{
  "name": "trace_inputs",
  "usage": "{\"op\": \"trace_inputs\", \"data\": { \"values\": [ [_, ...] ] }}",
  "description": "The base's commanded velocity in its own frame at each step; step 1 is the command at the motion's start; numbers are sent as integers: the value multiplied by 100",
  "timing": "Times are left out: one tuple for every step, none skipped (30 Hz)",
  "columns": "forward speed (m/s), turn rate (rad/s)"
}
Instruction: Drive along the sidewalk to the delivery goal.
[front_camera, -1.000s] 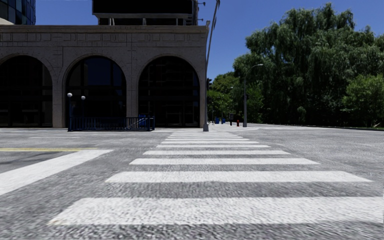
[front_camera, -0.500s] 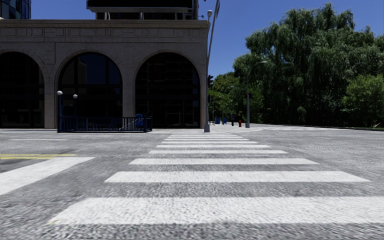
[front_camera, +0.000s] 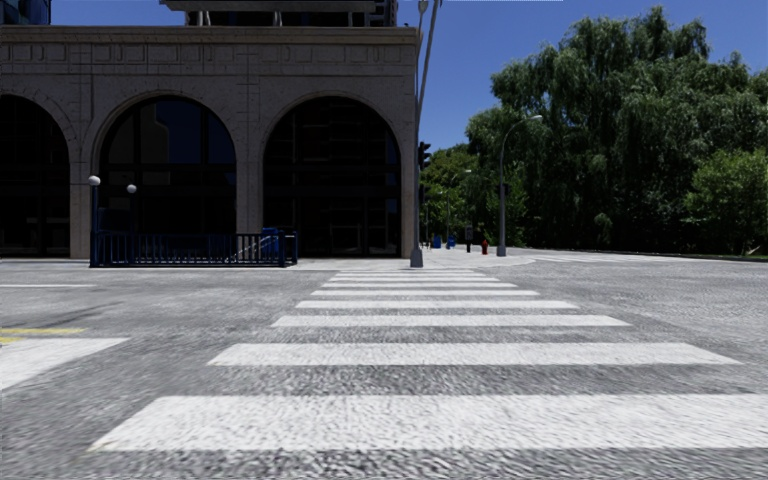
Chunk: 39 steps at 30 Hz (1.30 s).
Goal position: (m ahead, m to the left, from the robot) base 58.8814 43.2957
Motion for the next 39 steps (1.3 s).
{"op": "trace_inputs", "data": {
  "values": [
    [200,0],
    [200,0],
    [200,0],
    [200,0],
    [200,0],
    [200,0],
    [200,0],
    [200,0],
    [200,0],
    [200,0],
    [200,0],
    [200,0],
    [200,0],
    [200,0],
    [200,0],
    [200,0],
    [200,0],
    [200,0],
    [200,0],
    [200,0],
    [200,0],
    [200,0],
    [200,0],
    [200,0],
    [200,0],
    [200,0],
    [200,0],
    [200,0],
    [200,0],
    [200,0],
    [200,0],
    [200,0],
    [200,0],
    [200,0],
    [200,0],
    [200,0],
    [200,0],
    [200,0],
    [200,0]
  ]
}}
